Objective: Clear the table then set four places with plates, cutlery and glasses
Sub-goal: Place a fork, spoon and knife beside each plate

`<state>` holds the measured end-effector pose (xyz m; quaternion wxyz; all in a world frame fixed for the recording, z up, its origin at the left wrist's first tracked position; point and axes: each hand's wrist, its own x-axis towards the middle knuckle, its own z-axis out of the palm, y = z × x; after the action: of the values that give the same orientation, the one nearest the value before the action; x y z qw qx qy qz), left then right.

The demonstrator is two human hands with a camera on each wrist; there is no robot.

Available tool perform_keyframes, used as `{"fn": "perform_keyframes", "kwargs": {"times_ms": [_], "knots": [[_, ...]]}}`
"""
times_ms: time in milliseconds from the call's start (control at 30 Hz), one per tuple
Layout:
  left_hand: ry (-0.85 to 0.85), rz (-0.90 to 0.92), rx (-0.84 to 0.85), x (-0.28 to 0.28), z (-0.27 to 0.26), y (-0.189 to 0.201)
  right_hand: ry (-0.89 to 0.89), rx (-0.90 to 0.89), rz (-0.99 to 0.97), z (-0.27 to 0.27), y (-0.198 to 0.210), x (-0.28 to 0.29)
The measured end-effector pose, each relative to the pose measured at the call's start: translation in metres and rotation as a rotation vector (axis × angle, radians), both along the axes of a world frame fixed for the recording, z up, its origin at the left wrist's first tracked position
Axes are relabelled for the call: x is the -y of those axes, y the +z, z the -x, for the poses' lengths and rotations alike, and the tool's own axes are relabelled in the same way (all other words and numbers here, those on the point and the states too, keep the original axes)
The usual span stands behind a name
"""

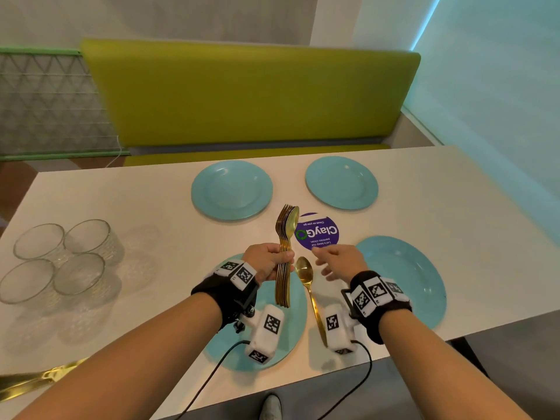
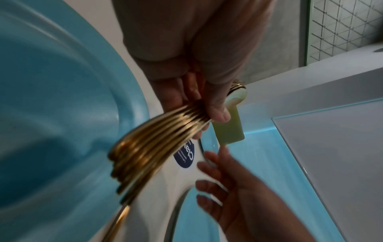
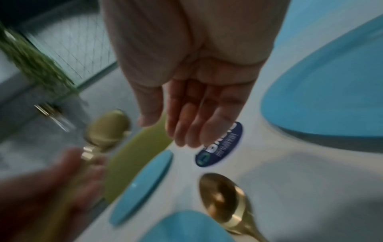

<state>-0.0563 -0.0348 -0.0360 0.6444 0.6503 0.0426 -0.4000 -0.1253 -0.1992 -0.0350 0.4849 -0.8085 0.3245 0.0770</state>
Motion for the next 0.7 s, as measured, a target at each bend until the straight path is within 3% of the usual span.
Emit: {"fn": "perform_keyframes", "kwargs": {"times_ms": [167, 500, 700], "knots": [[-0.11, -0.008, 0.016, 0.029, 0.01, 0.002, 0.109, 0.052, -0.182, -0.005, 0.021, -0.004], [-0.167, 0.001, -0.001, 0.083, 0.021, 0.01, -0.1, 0.097, -0.314, 0.009, 0.015, 0.043], [-0.121, -0.006, -0.046, 0.114, 0.02, 0.007, -0.206, 0.081, -0.266, 0.019, 0.011, 0.092]]}}
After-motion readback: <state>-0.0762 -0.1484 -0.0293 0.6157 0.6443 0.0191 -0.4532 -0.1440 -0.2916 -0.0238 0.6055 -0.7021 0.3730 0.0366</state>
